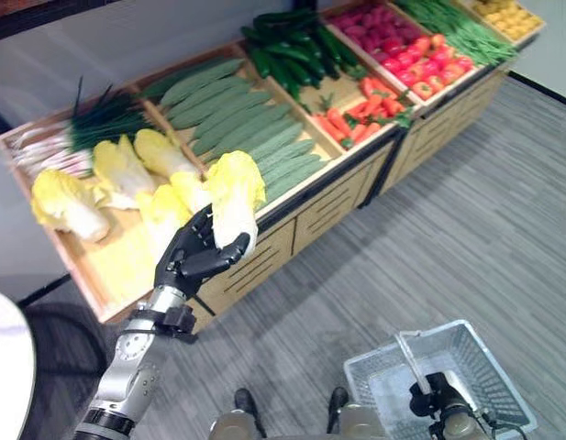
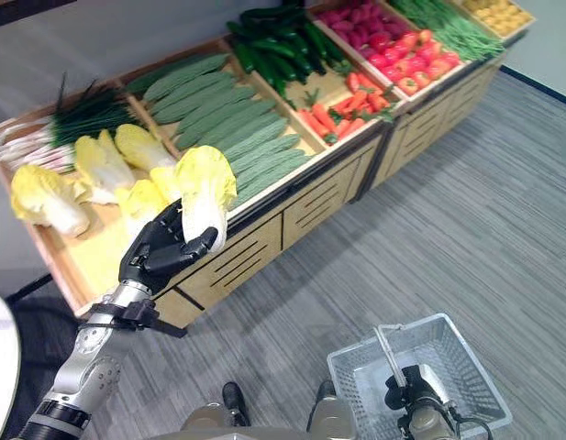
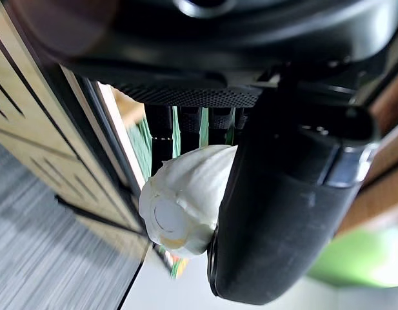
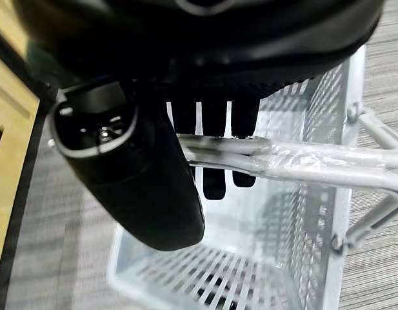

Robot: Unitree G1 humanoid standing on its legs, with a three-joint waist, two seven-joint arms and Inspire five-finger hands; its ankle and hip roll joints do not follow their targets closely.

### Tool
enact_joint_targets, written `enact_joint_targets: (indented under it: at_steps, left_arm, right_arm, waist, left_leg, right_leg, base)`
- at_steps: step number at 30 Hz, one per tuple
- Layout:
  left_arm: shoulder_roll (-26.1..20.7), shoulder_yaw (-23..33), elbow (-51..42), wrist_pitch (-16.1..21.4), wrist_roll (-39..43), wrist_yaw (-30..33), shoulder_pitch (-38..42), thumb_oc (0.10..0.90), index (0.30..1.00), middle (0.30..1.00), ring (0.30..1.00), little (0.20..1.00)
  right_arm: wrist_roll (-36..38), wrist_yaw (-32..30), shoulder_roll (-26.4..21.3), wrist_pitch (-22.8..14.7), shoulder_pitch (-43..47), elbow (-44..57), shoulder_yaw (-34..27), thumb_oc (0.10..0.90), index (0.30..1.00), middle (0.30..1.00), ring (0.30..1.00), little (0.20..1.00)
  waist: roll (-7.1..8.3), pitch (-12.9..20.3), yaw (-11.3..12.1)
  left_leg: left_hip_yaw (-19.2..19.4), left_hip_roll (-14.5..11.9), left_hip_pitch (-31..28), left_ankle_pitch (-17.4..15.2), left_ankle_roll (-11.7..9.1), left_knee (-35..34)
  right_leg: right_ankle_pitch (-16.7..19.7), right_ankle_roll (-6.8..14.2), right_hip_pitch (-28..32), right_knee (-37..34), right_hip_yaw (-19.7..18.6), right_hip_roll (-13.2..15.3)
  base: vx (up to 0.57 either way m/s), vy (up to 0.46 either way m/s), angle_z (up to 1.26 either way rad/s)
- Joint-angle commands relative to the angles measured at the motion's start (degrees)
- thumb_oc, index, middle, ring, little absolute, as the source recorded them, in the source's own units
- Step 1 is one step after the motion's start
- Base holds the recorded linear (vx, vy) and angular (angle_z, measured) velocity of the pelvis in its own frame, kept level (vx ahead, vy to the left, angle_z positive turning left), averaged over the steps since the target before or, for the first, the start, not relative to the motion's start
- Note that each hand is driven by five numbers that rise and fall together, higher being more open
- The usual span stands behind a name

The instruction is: Get the vegetables into the basket

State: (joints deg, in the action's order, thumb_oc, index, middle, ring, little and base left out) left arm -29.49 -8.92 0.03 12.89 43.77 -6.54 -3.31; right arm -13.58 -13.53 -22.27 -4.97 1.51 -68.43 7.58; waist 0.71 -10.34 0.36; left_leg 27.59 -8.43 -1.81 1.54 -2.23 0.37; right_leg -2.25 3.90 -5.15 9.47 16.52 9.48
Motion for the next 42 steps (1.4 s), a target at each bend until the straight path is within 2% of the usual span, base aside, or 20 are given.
enact_joint_targets:
  at_steps: [1, 3, 10, 11, 12, 13, 14, 15, 17, 18, 19, 20, 21, 22, 24, 25, 29, 32, 35, 42]
  left_arm:
    - [-1.1, 2.7, -8.6, 5.1, -0.3, -1.7, 2.1, 0.4, 0.3, 0.3, 0.3, 0.3]
    - [-0.6, 2.0, -8.7, 4.7, 0.0, -1.7, 2.3, 0.4, 0.3, 0.3, 0.3, 0.3]
    - [0.8, -0.1, -8.1, 4.2, 0.7, -1.6, 3.6, 0.4, 0.3, 0.3, 0.3, 0.3]
    - [1.3, -1.2, -7.5, 3.9, 1.0, -1.6, 4.9, 0.4, 0.3, 0.3, 0.3, 0.3]
    - [1.3, -1.3, -7.4, 3.9, 1.0, -1.6, 5.0, 0.4, 0.3, 0.3, 0.3, 0.3]
    - [1.7, -2.6, -6.6, 3.9, 0.4, -1.8, 6.5, 0.4, 0.3, 0.3, 0.3, 0.3]
    - [1.8, -3.1, -6.8, 4.1, 0.1, -1.6, 6.7, 0.4, 0.3, 0.3, 0.3, 0.3]
    - [1.8, -3.1, -6.8, 4.1, 0.1, -1.6, 6.7, 0.4, 0.3, 0.3, 0.3, 0.3]
    - [2.4, -4.1, -6.6, 4.5, -0.7, -1.1, 6.8, 0.4, 0.3, 0.3, 0.3, 0.3]
    - [2.2, -4.2, -6.6, 5.3, -0.3, -0.9, 6.8, 0.4, 0.3, 0.3, 0.3, 0.3]
    - [2.2, -4.5, -6.6, 5.7, -0.4, -0.5, 6.8, 0.4, 0.3, 0.3, 0.3, 0.3]
    - [2.2, -4.5, -6.6, 5.8, -0.4, -0.5, 6.8, 0.4, 0.3, 0.3, 0.3, 0.3]
    - [2.2, -4.4, -6.7, 5.9, -0.3, -0.4, 6.7, 0.4, 0.3, 0.3, 0.3, 0.3]
    - [1.6, -3.9, -8.0, 6.0, 1.7, -1.0, 6.0, 0.4, 0.3, 0.3, 0.3, 0.3]
    - [1.4, -4.5, -8.2, 6.2, 2.0, -1.2, 6.0, 0.4, 0.3, 0.3, 0.3, 0.3]
    - [1.0, -5.1, -8.4, 6.2, 2.2, -1.4, 6.1, 0.4, 0.3, 0.3, 0.3, 0.3]
    - [-0.2, -5.1, -7.9, 6.4, 2.7, -1.4, 6.2, 0.4, 0.3, 0.3, 0.3, 0.3]
    - [-1.3, -5.0, -7.3, 6.2, 2.9, -1.7, 5.9, 0.4, 0.3, 0.3, 0.3, 0.3]
    - [-2.4, -5.2, -7.6, 5.9, 2.3, -2.4, 4.7, 0.4, 0.3, 0.3, 0.3, 0.3]
    - [-4.4, -5.3, -9.3, 4.8, 1.7, -3.6, 2.7, 0.4, 0.3, 0.3, 0.3, 0.3]
  right_arm:
    - [-0.4, -1.8, -0.6, -2.3, 1.1, -0.2, 1.9, 0.4, 0.3, 0.3, 0.3, 0.3]
    - [0.3, -2.1, -0.9, -2.2, -0.1, 0.0, 0.9, 0.4, 0.3, 0.3, 0.3, 0.3]
    - [1.4, -3.0, -2.3, -1.9, -2.4, 0.5, -1.1, 0.4, 0.3, 0.3, 0.3, 0.3]
    - [1.8, -3.3, -3.0, -1.9, -2.8, 0.6, -1.5, 0.4, 0.3, 0.3, 0.3, 0.3]
    - [1.8, -3.3, -3.0, -1.9, -2.8, 0.6, -1.5, 0.4, 0.3, 0.3, 0.3, 0.3]
    - [2.7, -3.7, -4.4, -2.0, -2.2, 0.2, -1.5, 0.4, 0.3, 0.3, 0.3, 0.3]
    - [2.6, -3.9, -4.9, -1.8, -1.6, 0.0, -1.2, 0.4, 0.3, 0.3, 0.3, 0.3]
    - [2.6, -3.9, -4.9, -1.8, -1.6, 0.0, -1.2, 0.4, 0.3, 0.3, 0.3, 0.3]
    - [2.9, -4.1, -5.9, -2.1, -0.8, 0.6, -0.6, 0.4, 0.3, 0.3, 0.3, 0.3]
    - [2.6, -4.5, -6.4, -2.3, 0.1, 0.1, 0.3, 0.4, 0.3, 0.3, 0.3, 0.3]
    - [2.5, -4.7, -6.3, -2.7, 0.3, 0.5, 0.6, 0.4, 0.3, 0.3, 0.3, 0.3]
    - [2.5, -4.7, -6.3, -2.7, 0.3, 0.5, 0.6, 0.4, 0.3, 0.3, 0.3, 0.3]
    - [2.5, -4.8, -6.3, -2.8, 0.3, 0.6, 0.8, 0.4, 0.3, 0.3, 0.3, 0.3]
    - [2.7, -4.3, -5.7, -3.4, 0.0, 1.5, 1.6, 0.4, 0.3, 0.3, 0.3, 0.3]
    - [2.2, -4.2, -5.3, -3.3, -0.7, 2.3, 1.8, 0.4, 0.3, 0.3, 0.3, 0.3]
    - [1.9, -3.8, -4.7, -3.3, -0.9, 2.4, 2.5, 0.4, 0.3, 0.3, 0.3, 0.3]
    - [1.5, -3.8, -3.4, -3.4, -0.2, 3.9, 3.1, 0.4, 0.3, 0.3, 0.3, 0.3]
    - [1.0, -4.0, -2.8, -3.1, 1.3, 2.5, 3.5, 0.4, 0.3, 0.3, 0.3, 0.3]
    - [1.5, -4.5, -3.4, -2.3, 3.0, -2.6, 1.9, 0.4, 0.3, 0.3, 0.3, 0.3]
    - [2.1, -4.8, -7.0, -1.6, 4.7, -7.2, -0.1, 0.4, 0.3, 0.3, 0.3, 0.3]
  waist:
    - [4.36, 5.2, -0.2]
    - [3.75, 5.2, -1.4]
    - [2.07, 4.4, -3.8]
    - [1.71, 3.7, -4.4]
    - [1.62, 3.7, -4.4]
    - [1.39, 2.2, -3.9]
    - [1.25, 1.8, -3.0]
    - [1.27, 2.0, -3.1]
    - [1.5, 1.8, -0.9]
    - [1.39, 2.2, 0.6]
    - [1.08, 2.4, 1.4]
    - [1.11, 2.4, 1.4]
    - [0.88, 2.3, 1.8]
    - [0.75, 3.2, 2.1]
    - [1.13, 3.9, 2.0]
    - [1.9, 4.5, 1.7]
    - [3.06, 4.8, 1.8]
    - [3.35, 4.7, 2.6]
    - [3.56, 5.1, 3.2]
    - [3.43, 6.7, 3.5]
  left_leg:
    - [-2.6, 1.8, 3.6, -6.2, 0.2, 6.9]
    - [-1.8, 0.4, 3.3, -4.7, -1.1, 6.3]
    - [-1.2, -2.2, 2.9, -1.7, -3.5, 5.6]
    - [-1.8, -3.6, 4.1, -0.7, -4.7, 7.4]
    - [-1.9, -3.8, 4.3, -0.7, -4.8, 7.7]
    - [-8.4, -4.9, 6.2, 2.6, -5.8, 12.6]
    - [-14.1, -3.4, 7.0, 3.2, -5.7, 12.6]
    - [-14.1, -3.3, 7.2, 3.4, -5.7, 12.5]
    - [-27.2, 3.0, 9.0, 0.2, -4.4, 7.7]
    - [-38.2, 4.8, 11.3, 1.4, -4.1, 3.6]
    - [-42.3, 5.8, 12.7, 3.0, -4.4, 2.0]
    - [-42.3, 5.8, 12.5, 3.1, -4.5, 1.8]
    - [-44.5, 6.9, 12.9, 3.6, -4.5, 1.1]
    - [-43.8, 7.8, 12.0, 2.8, -3.7, 0.9]
    - [-42.8, 8.2, 11.6, 2.3, -3.1, 1.1]
    - [-41.3, 9.0, 10.7, 1.3, -1.9, 1.2]
    - [-37.1, 9.7, 9.8, -0.8, 0.1, 2.3]
    - [-34.3, 9.4, 8.5, -1.2, 1.0, 1.5]
    - [-31.8, 9.0, 5.9, -1.5, 1.5, -0.5]
    - [-30.8, 8.3, 3.0, -1.5, 0.9, -2.4]
  right_leg:
    - [3.9, 7.0, 6.0, -5.3, 2.5, 5.6]
    - [2.8, 6.2, 6.5, -7.4, 1.7, 3.8]
    - [1.2, 4.4, 6.4, -8.2, -0.1, 0.8]
    - [0.5, 3.4, 6.4, -8.1, -0.8, -0.1]
    - [0.4, 3.3, 6.4, -8.1, -0.7, -0.3]
    - [0.8, 1.1, 5.9, -8.8, -3.5, -2.7]
    - [0.8, 1.0, 5.7, -8.6, -4.6, -2.9]
    - [0.9, 1.0, 5.6, -8.7, -4.6, -2.8]
    - [0.9, 1.4, 4.9, -8.4, -7.9, -2.7]
    - [0.8, 1.9, 4.4, -8.3, -12.6, -3.6]
    - [0.7, 2.2, 4.3, -8.1, -14.2, -4.2]
    - [0.6, 2.2, 4.3, -8.0, -14.2, -4.1]
    - [0.5, 2.2, 4.5, -7.8, -15.4, -4.4]
    - [-0.5, 3.0, 4.7, -7.1, -18.3, -4.3]
    - [-0.7, 3.5, 4.8, -7.0, -18.5, -3.3]
    - [-0.1, 4.3, 4.4, -6.5, -20.0, -2.1]
    - [2.1, 6.4, 2.7, -5.9, -22.7, -0.3]
    - [4.1, 7.3, 1.0, -4.5, -21.3, 0.3]
    - [6.7, 7.4, 0.8, -4.7, -15.1, 1.4]
    - [6.6, 6.8, 4.0, -10.7, -13.9, 1.1]
  base:
    - [0.0, -0.226, -0.17]
    - [0.0, -0.21, -0.21]
    - [0.0, -0.173, -0.28]
    - [-0.01, -0.198, -0.28]
    - [-0.05, -0.368, -0.09]
    - [-0.03, -0.241, -0.13]
    - [-0.03, -0.235, -0.29]
    - [0.03, -0.013, -0.68]
    - [0.12, -0.009, -1.02]
    - [0.23, 0.028, -1.04]
    - [0.19, 0.036, -1.19]
    - [0.11, 0.057, -1.1]
    - [0.16, 0.196, -1.48]
    - [0.16, 0.199, -1.24]
    - [0.17, 0.262, -1.43]
    - [0.18, 0.338, -1.03]
    - [0.06, 0.232, -0.44]
    - [0.01, 0.121, -0.63]
    - [0.04, 0.085, -0.65]
    - [0.06, -0.024, -0.19]
